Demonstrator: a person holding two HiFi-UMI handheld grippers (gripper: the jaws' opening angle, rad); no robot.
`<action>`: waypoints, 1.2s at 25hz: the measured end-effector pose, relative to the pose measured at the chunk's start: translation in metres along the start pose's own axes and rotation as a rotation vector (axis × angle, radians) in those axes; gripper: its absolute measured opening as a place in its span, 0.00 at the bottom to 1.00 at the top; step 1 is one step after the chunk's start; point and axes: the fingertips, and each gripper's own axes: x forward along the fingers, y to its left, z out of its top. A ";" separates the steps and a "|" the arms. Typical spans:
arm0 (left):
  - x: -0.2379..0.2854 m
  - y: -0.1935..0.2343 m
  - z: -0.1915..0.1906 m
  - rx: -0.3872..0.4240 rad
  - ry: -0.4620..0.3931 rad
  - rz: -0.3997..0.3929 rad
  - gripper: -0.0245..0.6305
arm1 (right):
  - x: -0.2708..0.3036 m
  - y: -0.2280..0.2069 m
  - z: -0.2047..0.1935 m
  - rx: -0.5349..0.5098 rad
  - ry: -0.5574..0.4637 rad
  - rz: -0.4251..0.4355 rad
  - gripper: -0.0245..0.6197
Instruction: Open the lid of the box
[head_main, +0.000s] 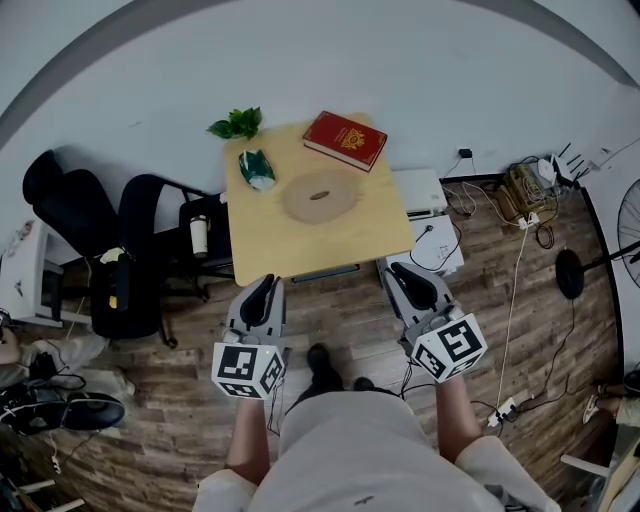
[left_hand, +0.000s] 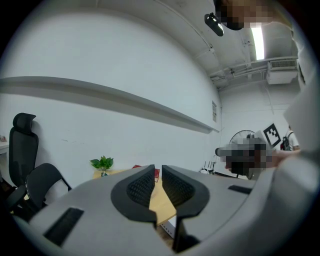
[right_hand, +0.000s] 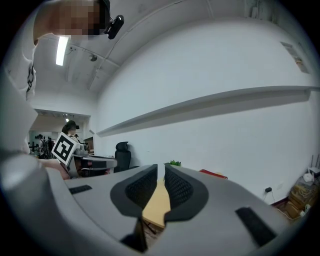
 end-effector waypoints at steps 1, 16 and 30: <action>0.002 0.003 0.001 0.001 0.002 -0.005 0.07 | 0.004 0.000 0.001 0.001 0.001 -0.004 0.11; 0.026 0.047 -0.005 0.016 0.031 -0.075 0.22 | 0.052 0.008 -0.007 0.032 0.017 -0.068 0.32; 0.050 0.060 -0.018 -0.010 0.068 -0.083 0.27 | 0.080 -0.007 -0.022 0.035 0.089 -0.065 0.40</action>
